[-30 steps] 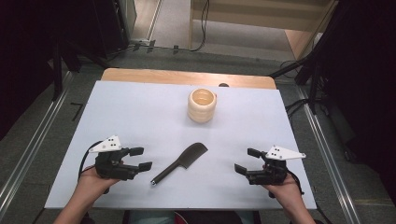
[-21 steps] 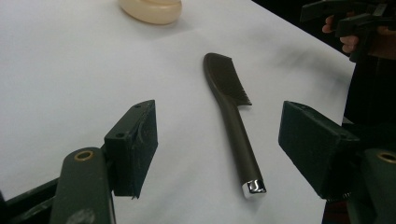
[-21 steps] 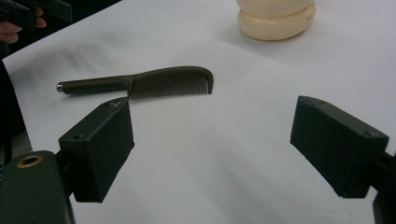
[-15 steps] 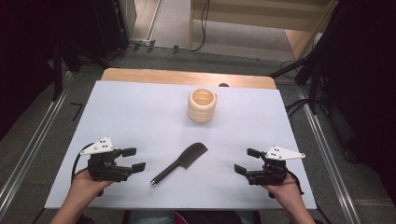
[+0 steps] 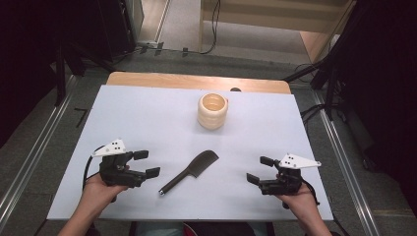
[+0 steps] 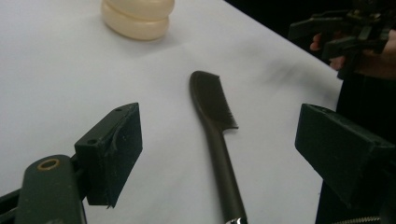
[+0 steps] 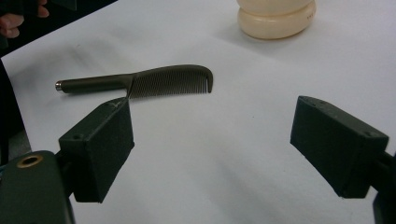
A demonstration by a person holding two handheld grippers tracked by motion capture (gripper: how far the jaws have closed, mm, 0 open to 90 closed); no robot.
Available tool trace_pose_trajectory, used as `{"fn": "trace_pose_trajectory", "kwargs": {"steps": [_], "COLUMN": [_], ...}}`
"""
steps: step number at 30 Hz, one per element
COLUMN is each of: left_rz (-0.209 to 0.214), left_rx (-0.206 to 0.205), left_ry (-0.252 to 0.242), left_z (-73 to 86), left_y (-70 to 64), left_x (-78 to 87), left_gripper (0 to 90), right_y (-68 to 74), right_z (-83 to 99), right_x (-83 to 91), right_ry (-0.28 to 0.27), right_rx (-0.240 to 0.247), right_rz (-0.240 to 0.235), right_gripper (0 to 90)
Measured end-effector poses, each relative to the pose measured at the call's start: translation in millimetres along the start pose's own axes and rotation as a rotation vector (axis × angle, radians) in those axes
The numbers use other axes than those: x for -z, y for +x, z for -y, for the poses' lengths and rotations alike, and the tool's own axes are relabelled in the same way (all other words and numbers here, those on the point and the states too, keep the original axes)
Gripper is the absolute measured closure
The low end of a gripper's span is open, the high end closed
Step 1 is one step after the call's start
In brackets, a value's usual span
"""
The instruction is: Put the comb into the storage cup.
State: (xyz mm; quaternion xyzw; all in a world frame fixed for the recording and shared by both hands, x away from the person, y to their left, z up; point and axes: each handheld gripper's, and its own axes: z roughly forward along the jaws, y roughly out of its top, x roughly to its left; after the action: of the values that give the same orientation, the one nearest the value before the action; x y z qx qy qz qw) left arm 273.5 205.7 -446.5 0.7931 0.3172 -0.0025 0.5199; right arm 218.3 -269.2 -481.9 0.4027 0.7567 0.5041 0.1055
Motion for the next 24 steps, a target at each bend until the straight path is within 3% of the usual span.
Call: {"fn": "trace_pose_trajectory", "kwargs": {"steps": [3,6,8,16,24], "left_rz": [0.003,0.019,0.022,0.011,0.012], "left_rx": [-0.015,0.008,-0.018,-0.058,-0.055], "left_ry": [-0.013,0.007,0.012,0.073,0.148], "left_z": [-4.1,-9.9,-12.5,-23.1,-31.4], "left_y": [-0.9,-1.0,-1.7,-5.2,-12.0], "left_x": [-4.0,-8.5,-11.9,-32.6,-58.5], "left_gripper": [15.9,17.6,17.8,17.8,20.6], "right_y": [-0.2,-0.5,-0.5,-0.8,-1.3], "right_z": [0.0,0.1,0.2,0.3,0.4], "right_x": [0.2,0.1,-0.1,0.2,0.7], "right_ry": [0.000,0.001,0.002,0.002,0.001], "right_rx": [-0.002,-0.001,0.001,-0.003,-0.001], "right_rz": [0.001,0.001,0.001,0.005,0.006], "right_gripper": [11.7,11.7,11.7,11.7,11.6]}}
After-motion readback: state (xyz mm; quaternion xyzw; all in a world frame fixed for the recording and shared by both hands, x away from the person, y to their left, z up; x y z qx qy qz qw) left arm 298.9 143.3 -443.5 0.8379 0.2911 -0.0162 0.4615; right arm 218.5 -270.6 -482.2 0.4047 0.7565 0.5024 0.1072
